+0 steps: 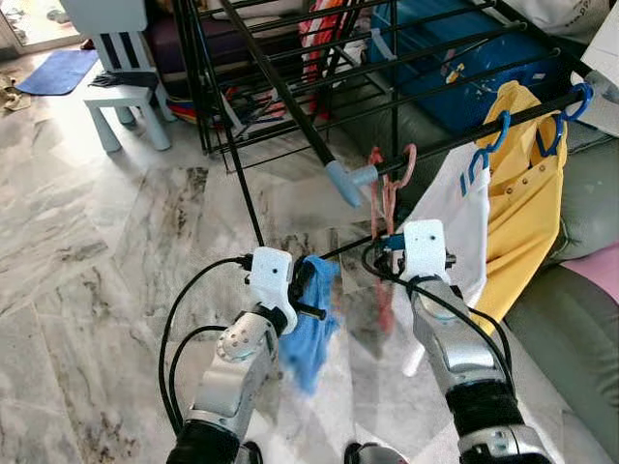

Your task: Hang hanger

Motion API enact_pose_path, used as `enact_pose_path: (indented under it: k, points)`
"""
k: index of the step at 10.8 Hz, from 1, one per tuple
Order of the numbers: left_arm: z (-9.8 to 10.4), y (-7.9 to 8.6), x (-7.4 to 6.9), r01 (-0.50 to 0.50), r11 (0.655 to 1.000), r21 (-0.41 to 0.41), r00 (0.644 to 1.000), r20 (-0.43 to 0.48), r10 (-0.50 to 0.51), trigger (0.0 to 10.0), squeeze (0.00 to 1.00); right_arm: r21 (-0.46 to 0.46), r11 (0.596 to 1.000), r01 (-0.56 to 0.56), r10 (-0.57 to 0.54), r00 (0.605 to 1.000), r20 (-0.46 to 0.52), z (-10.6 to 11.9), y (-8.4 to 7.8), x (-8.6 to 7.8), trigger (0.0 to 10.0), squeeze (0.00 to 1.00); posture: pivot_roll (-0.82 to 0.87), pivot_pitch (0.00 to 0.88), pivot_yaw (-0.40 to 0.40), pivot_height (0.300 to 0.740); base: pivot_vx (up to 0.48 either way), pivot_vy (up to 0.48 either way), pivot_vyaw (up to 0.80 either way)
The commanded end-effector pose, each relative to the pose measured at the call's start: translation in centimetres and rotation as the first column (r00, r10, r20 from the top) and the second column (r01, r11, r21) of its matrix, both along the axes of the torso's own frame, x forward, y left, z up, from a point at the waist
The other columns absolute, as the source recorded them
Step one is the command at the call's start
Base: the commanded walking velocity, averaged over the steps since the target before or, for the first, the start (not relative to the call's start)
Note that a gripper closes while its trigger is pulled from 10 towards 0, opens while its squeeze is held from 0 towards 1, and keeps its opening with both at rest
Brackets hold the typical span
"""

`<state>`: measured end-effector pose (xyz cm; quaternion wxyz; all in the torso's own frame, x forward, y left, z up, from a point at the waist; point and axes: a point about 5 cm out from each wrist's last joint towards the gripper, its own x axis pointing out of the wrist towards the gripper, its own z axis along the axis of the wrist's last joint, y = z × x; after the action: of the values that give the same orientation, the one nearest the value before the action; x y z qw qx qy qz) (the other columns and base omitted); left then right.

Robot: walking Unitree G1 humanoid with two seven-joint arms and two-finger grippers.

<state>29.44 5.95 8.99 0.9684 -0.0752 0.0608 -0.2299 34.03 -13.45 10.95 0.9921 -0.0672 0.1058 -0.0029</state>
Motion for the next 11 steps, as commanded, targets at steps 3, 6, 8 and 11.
enact_pose_path:
  k: [3,6,8,11]
  points:
    - [0.3,-0.8,0.0,0.017,1.000,-0.008,1.000,0.007,-0.017,10.0,0.00,0.029,0.998,-0.054,0.053,0.998,0.028,1.2,1.7,1.1,2.2,0.00,-0.14,0.134,0.001,0.740,0.000,0.000,0.00]
    - [0.2,-0.9,0.0,0.018,1.000,-0.005,1.000,0.002,-0.018,10.0,0.00,0.003,0.999,-0.042,0.042,0.999,-0.028,0.3,1.6,0.9,8.3,0.00,-0.14,0.133,-0.003,0.740,0.000,0.000,0.00]
    - [0.0,-1.0,0.0,0.026,1.000,0.001,1.000,-0.008,-0.026,10.0,0.00,-0.003,0.999,-0.038,0.037,0.998,-0.044,-0.1,1.3,0.8,0.0,0.00,-0.15,0.132,-0.002,0.740,0.000,0.000,0.00]
    - [-0.1,-1.1,0.0,0.030,1.000,0.006,0.999,-0.014,-0.030,10.0,0.00,0.001,0.999,-0.045,0.045,0.997,-0.057,-0.3,1.5,0.8,0.0,0.00,-0.15,0.132,-0.004,0.740,0.000,0.000,0.00]
